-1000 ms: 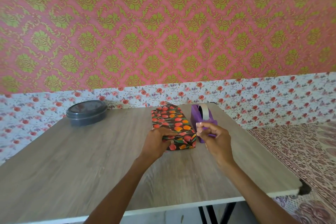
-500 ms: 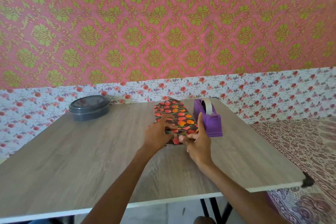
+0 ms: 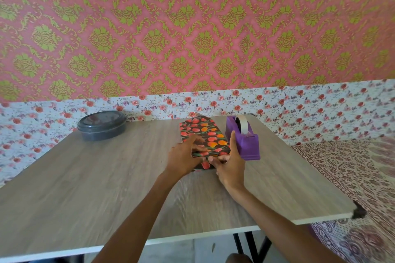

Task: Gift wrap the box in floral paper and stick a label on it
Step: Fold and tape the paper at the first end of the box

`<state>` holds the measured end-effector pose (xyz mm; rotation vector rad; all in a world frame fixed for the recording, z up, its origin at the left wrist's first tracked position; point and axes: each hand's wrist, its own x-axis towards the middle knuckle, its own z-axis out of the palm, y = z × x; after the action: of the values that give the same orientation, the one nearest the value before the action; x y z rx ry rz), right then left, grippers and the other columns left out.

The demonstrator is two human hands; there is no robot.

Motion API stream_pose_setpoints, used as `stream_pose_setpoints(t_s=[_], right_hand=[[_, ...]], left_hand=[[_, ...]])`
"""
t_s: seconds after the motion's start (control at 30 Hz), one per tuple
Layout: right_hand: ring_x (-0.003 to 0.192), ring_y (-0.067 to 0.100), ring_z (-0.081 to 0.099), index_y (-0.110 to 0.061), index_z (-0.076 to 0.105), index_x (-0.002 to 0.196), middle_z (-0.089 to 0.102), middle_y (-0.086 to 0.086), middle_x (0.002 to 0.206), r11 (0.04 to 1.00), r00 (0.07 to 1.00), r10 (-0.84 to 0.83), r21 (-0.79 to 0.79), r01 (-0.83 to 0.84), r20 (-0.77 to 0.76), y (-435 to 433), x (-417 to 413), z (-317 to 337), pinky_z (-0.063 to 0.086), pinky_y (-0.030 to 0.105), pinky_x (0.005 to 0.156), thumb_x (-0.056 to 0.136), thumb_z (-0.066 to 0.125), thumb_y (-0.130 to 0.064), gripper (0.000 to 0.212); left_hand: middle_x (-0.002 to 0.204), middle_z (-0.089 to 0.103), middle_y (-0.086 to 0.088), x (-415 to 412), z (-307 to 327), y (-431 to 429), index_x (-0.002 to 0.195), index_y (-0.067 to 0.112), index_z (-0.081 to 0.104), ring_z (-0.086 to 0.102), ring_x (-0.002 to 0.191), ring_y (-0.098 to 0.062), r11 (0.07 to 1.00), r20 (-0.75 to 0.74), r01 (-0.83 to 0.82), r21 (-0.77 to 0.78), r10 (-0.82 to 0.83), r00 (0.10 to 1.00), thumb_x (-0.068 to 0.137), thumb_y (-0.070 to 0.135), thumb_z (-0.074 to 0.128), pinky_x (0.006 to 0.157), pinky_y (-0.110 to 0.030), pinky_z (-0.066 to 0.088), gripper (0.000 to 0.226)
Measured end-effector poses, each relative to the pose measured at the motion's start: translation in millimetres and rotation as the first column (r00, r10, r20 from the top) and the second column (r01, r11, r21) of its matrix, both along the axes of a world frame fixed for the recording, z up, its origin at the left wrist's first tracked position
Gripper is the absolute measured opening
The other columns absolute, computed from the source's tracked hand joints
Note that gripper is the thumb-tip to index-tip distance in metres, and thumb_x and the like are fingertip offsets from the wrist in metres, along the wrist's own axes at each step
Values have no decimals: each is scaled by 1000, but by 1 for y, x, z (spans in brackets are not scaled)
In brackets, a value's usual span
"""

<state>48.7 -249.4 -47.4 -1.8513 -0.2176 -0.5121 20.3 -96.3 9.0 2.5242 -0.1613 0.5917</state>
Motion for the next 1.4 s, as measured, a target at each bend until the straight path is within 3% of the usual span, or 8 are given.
stream_pose_setpoints(t_s=[0.07, 0.2, 0.4, 0.63, 0.8, 0.97, 1.07, 1.4], right_hand=[[66, 3, 66, -46, 0, 151, 73, -3, 83, 998, 1000, -28, -47, 28, 13, 2, -2, 5, 56, 27, 69, 79, 81, -24, 111], [71, 0, 65, -34, 7, 156, 71, 1, 111, 976, 991, -128, -174, 130, 23, 6, -8, 13, 42, 8, 59, 80, 78, -31, 104], [91, 21, 68, -16, 4, 156, 68, 2, 107, 926, 967, -246, -311, 213, -71, 4, -16, 29, 53, 32, 68, 74, 75, -53, 115], [93, 23, 68, -13, 27, 146, 68, 4, 107, 884, 977, -206, -439, 162, -55, -8, -17, 33, 41, 25, 61, 80, 68, -60, 90], [91, 24, 69, -16, 30, 145, 69, 5, 107, 831, 977, -209, -519, 199, 40, -10, -13, 32, 51, 32, 65, 75, 67, -69, 95], [89, 18, 68, -22, 49, 130, 70, -1, 105, 790, 979, -193, -583, 192, 62, -10, -13, 31, 57, 32, 68, 76, 55, -77, 77], [88, 19, 68, -22, 53, 128, 71, -1, 101, 780, 985, -166, -605, 159, 45, -13, -11, 33, 56, 31, 67, 77, 63, -70, 70], [90, 18, 68, -28, 51, 133, 72, -3, 105, 803, 982, -176, -569, 179, 60, -16, -17, 35, 43, 24, 62, 72, 69, -69, 75]], left_hand=[[104, 72, 22, 1, -1, 1, 115, 36, 54, 65, 102, 3, 1000, -2, 4, -5, -4, 1000, 74, 41, 82, 76, -15, 48, 50], [108, 70, 21, 2, 1, 0, 111, 37, 53, 65, 99, -1, 999, -14, -6, 43, 7, 1000, 76, 39, 81, 74, -16, 45, 45], [108, 71, 13, 6, 6, -2, 112, 35, 47, 67, 94, -13, 981, -45, 15, 193, -7, 999, 80, 31, 75, 77, -29, 55, 43], [109, 70, 15, 7, 8, 0, 114, 33, 50, 65, 98, -10, 983, -57, 17, 185, -7, 998, 81, 30, 75, 76, -24, 50, 42], [109, 70, 17, 7, 8, 1, 111, 34, 53, 65, 100, -6, 989, -80, 29, 142, -18, 997, 84, 38, 73, 77, -22, 49, 34], [99, 70, 19, 4, 11, -6, 104, 36, 57, 65, 89, -4, 994, -61, -33, 99, 40, 997, 74, 60, 74, 76, -24, 54, 43], [87, 71, 18, 4, 13, -9, 96, 36, 60, 64, 79, -2, 992, -25, -97, 79, 100, 995, 72, 63, 73, 68, -22, 51, 38], [79, 69, 19, 4, 25, -16, 87, 35, 68, 61, 76, 1, 988, -50, -95, 124, 102, 994, 83, 35, 71, 58, -12, 33, 5]])
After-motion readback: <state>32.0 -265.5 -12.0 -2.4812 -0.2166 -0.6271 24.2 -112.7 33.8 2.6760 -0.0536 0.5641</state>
